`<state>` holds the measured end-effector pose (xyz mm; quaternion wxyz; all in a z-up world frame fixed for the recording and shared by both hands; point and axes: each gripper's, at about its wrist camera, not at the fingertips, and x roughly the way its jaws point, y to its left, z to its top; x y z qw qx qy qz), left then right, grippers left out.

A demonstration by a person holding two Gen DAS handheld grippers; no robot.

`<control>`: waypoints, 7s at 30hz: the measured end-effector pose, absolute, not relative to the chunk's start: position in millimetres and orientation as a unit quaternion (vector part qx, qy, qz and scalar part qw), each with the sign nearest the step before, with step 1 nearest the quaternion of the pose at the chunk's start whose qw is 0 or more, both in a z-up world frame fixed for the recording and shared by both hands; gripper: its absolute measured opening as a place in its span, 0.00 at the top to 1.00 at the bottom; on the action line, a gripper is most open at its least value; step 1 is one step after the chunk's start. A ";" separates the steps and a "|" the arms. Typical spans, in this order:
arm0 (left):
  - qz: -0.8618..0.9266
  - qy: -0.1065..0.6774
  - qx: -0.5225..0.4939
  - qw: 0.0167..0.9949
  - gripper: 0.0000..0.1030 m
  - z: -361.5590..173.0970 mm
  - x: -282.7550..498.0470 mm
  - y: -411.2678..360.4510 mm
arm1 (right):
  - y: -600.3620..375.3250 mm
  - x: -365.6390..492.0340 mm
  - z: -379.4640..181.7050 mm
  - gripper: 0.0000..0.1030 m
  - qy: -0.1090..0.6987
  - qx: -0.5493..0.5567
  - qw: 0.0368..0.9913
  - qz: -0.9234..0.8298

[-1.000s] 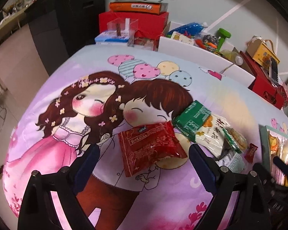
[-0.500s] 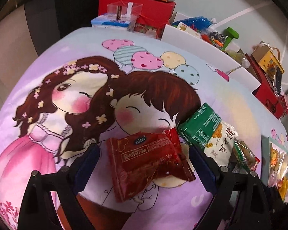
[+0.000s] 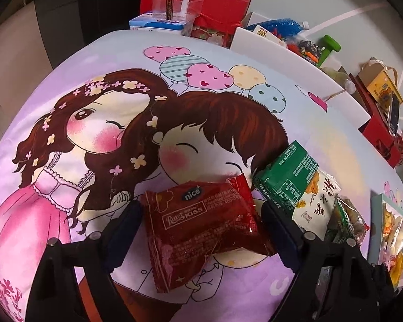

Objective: Organize snacks
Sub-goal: 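Grasp the red Nice Rolls Kiss pack with the left gripper while the right grasps a green pack, then carry the red pack and green pack over the tray with both grippers, then lower both packs into the tray and open both grippers, then move the left gripper to a dark green pack while the right moves to the red candy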

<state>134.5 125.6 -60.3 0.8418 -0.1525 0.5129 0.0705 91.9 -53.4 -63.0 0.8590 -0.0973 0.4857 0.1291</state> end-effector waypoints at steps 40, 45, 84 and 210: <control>0.074 0.474 -0.119 0.869 0.22 -5.1 110.0 118.3 | -56.2 66.4 -18.7 0.36 0.468 -0.065 0.864 0.173; 0.073 0.465 -0.116 0.875 0.22 3.7 105.4 116.1 | -59.6 59.4 -4.3 0.36 0.457 -0.057 0.870 0.179; -0.072 0.407 0.019 0.911 0.22 56.4 83.8 -48.5 | -304.4 29.0 62.2 0.36 0.410 0.101 0.899 -0.116; 0.130 0.446 -0.115 0.878 0.08 20.7 88.2 132.4 | -207.1 60.1 40.7 0.00 0.422 0.054 0.905 0.004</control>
